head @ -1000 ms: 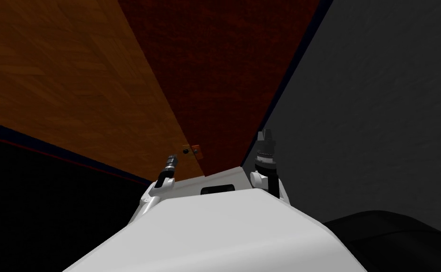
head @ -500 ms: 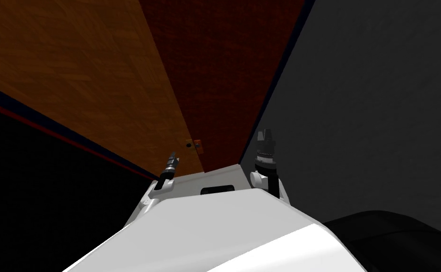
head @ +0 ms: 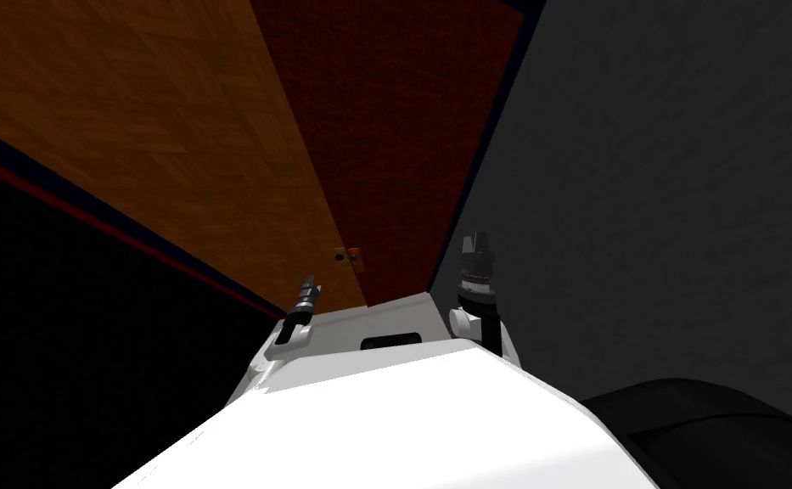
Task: Pull the door open
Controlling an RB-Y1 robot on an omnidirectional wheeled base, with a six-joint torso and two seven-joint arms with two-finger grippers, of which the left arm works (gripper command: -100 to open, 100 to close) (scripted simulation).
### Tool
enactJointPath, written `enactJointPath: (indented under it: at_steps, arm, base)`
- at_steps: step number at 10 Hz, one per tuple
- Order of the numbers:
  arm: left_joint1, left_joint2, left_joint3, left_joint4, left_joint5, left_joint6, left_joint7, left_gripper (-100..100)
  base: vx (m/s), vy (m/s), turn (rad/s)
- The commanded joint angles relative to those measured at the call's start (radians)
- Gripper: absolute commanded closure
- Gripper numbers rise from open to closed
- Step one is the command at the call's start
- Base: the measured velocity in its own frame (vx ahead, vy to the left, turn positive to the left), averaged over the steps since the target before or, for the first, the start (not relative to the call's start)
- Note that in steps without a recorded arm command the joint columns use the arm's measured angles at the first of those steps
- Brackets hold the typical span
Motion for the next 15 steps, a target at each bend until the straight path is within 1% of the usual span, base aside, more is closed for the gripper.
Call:
enactJointPath:
  at_steps: [1, 3, 4, 5, 6, 8, 10, 12, 13, 14, 15]
  arm:
    - [0.013, 0.017, 0.031, 0.009, 0.005, 0.008, -0.001, -100]
    - [0.019, 0.032, 0.064, 0.027, 0.009, 0.013, -0.006, -100]
    - [0.015, 0.034, 0.074, 0.034, 0.010, 0.015, -0.009, -100]
    - [0.011, 0.032, 0.074, 0.035, 0.010, 0.015, -0.010, -100]
    - [0.004, 0.028, 0.071, 0.036, 0.009, 0.015, -0.011, -100]
    - [-0.013, 0.015, 0.054, 0.032, 0.006, 0.013, -0.013, -100]
    - [-0.038, -0.006, 0.024, 0.023, 0.002, 0.009, -0.013, -100]
    - [-0.060, -0.026, -0.005, 0.013, -0.002, 0.006, -0.014, -100]
    - [-0.057, -0.013, 0.004, 0.022, 0.001, 0.006, -0.011, -100]
    - [-0.057, -0.013, 0.004, 0.022, 0.001, 0.006, -0.011, 100]
    - [-0.057, -0.013, 0.004, 0.022, 0.001, 0.006, -0.011, 100]
  base:
    - [-0.003, 0.084, 0.112]
    - [0.043, 0.081, 0.099]
    - [0.141, 0.069, 0.064]
    - [0.181, 0.054, -0.006]
    - [0.171, 0.009, -0.058]
    - [0.180, -0.009, -0.089]
    - [0.198, -0.069, -0.169]
    - [0.205, -0.137, -0.177]
    - [0.084, -0.077, -0.024]
    - [-0.008, 0.011, 0.028]
    - [-0.034, 0.025, -0.013]
